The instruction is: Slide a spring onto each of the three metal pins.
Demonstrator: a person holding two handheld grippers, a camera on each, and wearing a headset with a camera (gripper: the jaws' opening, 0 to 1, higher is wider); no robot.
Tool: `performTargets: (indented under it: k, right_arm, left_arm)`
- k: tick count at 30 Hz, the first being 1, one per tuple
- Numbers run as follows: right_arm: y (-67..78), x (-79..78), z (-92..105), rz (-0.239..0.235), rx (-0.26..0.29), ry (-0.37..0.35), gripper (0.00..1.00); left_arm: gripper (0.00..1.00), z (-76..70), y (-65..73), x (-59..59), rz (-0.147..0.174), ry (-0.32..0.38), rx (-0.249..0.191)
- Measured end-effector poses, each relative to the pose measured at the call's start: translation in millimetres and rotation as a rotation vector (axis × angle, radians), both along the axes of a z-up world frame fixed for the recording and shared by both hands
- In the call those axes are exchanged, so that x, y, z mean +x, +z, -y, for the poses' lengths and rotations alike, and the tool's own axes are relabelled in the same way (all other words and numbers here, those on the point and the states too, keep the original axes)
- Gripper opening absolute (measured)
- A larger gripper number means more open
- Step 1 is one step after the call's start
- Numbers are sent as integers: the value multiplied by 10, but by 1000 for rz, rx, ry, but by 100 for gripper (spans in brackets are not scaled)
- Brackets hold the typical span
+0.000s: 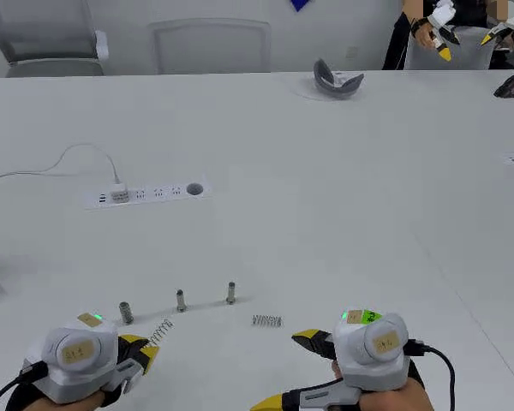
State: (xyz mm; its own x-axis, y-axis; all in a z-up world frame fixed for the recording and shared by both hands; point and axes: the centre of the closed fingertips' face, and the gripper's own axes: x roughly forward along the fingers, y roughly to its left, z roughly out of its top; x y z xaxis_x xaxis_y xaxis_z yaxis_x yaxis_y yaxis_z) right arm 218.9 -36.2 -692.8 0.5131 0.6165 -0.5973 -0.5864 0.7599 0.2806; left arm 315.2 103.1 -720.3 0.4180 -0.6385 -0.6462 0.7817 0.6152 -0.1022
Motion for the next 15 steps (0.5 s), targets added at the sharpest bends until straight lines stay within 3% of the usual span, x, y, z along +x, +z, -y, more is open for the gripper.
performTargets:
  k: [8, 15]
  right_arm:
    - [64, 65, -71, 6, 27, 8, 81]
    - [180, 171, -138, 12, 83, 5, 78]
  left_arm:
    - [10, 72, 223, -59, 34, -42, -28]
    - [10, 109, 428, -111, 70, -70, -46]
